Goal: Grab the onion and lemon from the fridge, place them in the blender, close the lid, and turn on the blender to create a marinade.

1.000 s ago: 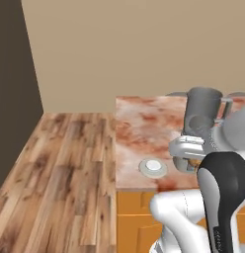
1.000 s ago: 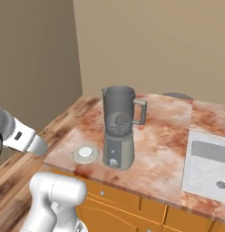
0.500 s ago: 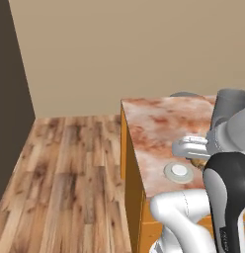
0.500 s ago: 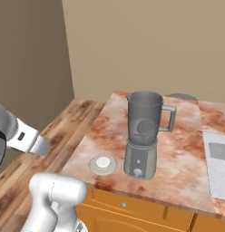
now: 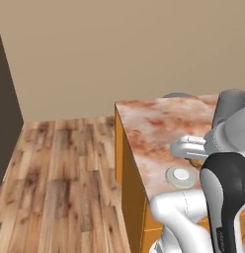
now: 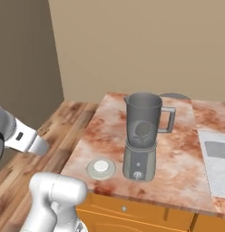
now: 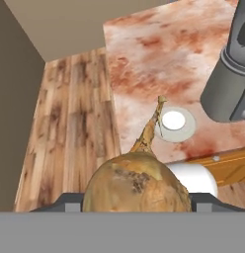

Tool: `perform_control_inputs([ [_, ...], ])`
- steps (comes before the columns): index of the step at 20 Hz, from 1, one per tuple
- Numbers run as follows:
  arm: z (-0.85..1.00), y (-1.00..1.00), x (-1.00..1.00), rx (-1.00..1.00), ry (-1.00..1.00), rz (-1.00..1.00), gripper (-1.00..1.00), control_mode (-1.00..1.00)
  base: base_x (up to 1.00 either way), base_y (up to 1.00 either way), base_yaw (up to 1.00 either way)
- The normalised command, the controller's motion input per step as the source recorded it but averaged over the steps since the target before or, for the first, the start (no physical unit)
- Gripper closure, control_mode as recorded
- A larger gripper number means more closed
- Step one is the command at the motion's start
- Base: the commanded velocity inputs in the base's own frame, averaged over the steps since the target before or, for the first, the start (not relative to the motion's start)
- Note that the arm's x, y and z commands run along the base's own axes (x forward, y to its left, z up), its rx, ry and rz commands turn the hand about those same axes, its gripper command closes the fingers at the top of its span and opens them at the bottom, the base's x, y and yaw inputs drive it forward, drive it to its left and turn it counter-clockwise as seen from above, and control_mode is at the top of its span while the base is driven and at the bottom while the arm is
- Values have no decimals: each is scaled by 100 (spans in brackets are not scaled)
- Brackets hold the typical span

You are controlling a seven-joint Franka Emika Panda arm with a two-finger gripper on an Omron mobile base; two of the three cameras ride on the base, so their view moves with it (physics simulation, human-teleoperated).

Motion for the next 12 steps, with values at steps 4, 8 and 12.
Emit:
perform_control_inputs([
  [4,0,0,0,0,0,0,100,100,22,0,-18],
  [8,0,0,0,0,0,0,100,100,0,0,-20],
  [12,0,0,0,0,0,0,100,100,0,0,-30],
])
